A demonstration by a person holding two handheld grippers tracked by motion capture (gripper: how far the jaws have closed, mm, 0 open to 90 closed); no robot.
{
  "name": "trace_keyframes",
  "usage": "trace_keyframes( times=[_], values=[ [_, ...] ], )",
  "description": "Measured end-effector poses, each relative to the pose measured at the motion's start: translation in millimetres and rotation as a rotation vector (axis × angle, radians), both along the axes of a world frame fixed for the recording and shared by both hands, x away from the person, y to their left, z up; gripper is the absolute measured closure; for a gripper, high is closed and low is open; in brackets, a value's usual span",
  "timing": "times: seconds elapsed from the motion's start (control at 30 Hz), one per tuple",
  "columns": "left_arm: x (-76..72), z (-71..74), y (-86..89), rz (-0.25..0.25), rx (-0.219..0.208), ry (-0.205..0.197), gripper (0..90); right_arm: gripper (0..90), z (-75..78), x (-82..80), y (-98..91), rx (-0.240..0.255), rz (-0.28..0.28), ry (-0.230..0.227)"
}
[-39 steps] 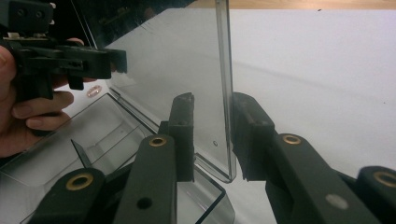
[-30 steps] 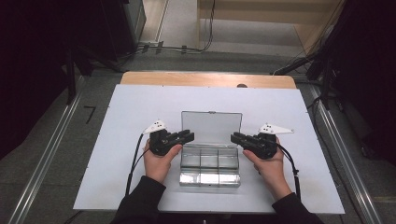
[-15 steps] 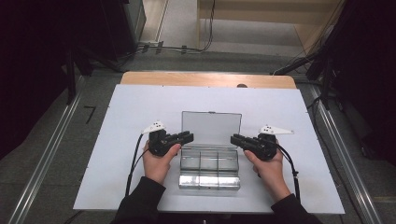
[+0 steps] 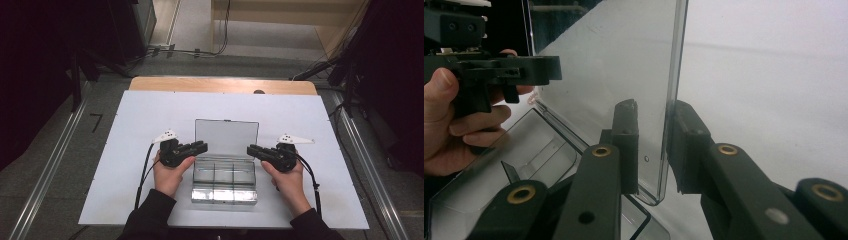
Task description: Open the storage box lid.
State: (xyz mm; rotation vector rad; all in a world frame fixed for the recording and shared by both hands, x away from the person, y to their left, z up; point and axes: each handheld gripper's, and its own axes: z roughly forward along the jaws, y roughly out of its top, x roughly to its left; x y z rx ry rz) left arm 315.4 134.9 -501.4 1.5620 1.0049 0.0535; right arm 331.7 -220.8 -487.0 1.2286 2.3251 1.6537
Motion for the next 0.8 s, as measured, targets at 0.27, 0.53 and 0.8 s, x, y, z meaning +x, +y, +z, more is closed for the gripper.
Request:
trace_keyframes(
  times=[0.27, 0.53, 0.8],
  values=[
    [3.3, -3.6, 0.3, 0.012, -0.021, 0.045, 68.4, 69.6, -4.1, 1.8, 2.2, -0.009, -0.007, -0.011],
    [4.2, -4.6, -2.5, 0.032, 0.000, 0.050, 65.8, 66.3, -7.8, 3.3, 3.3, -0.005, -0.014, -0.016],
    [5.5, -6.1, -4.1, 0.046, -0.004, 0.078, 63.1, 62.0, -10.7, 4.0, 5.9, -0.019, -0.022, -0.017]
  ],
)
